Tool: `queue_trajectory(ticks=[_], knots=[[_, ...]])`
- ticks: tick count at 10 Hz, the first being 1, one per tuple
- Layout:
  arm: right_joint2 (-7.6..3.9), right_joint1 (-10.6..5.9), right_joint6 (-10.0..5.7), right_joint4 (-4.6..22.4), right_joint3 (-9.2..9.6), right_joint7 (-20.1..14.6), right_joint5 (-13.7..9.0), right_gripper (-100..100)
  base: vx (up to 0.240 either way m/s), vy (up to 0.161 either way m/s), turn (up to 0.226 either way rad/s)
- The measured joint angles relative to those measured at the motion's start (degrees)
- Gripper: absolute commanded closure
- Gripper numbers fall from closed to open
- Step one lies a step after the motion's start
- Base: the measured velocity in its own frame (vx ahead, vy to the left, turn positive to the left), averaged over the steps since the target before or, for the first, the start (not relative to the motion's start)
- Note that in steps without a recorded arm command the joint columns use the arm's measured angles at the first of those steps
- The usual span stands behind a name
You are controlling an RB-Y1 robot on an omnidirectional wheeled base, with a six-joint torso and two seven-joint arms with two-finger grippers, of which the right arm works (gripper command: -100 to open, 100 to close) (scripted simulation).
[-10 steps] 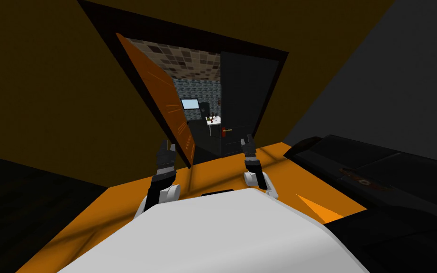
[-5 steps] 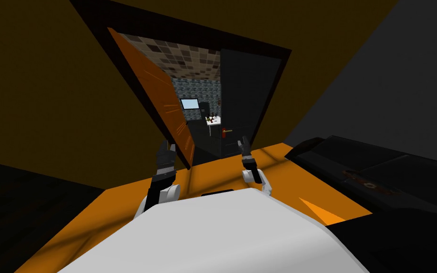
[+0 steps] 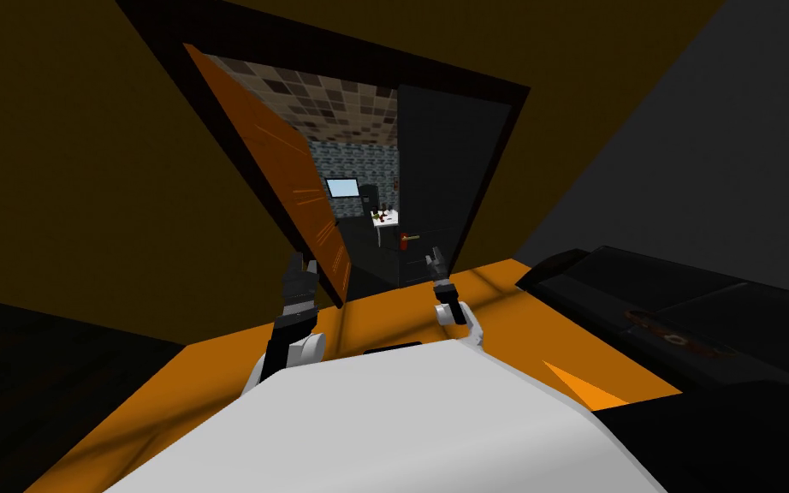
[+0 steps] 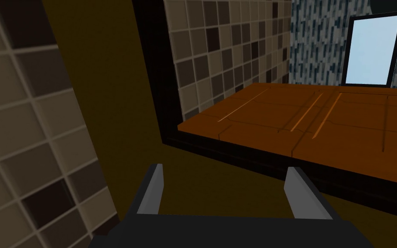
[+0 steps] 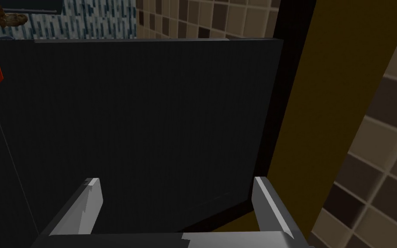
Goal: Push the door open
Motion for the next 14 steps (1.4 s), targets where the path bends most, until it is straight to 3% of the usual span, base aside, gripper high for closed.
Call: queue_trajectory(ticks=[6, 14], knots=[[-1.62, -4.93, 0.17, 8.4, -0.28, -2.1, 1.2, -100, 0.049, -0.014, 0.002], [-3.93, -12.83, -0.24, 22.2, -0.7, -5.2, 3.2, -100, 0.056, -0.018, 0.003]])
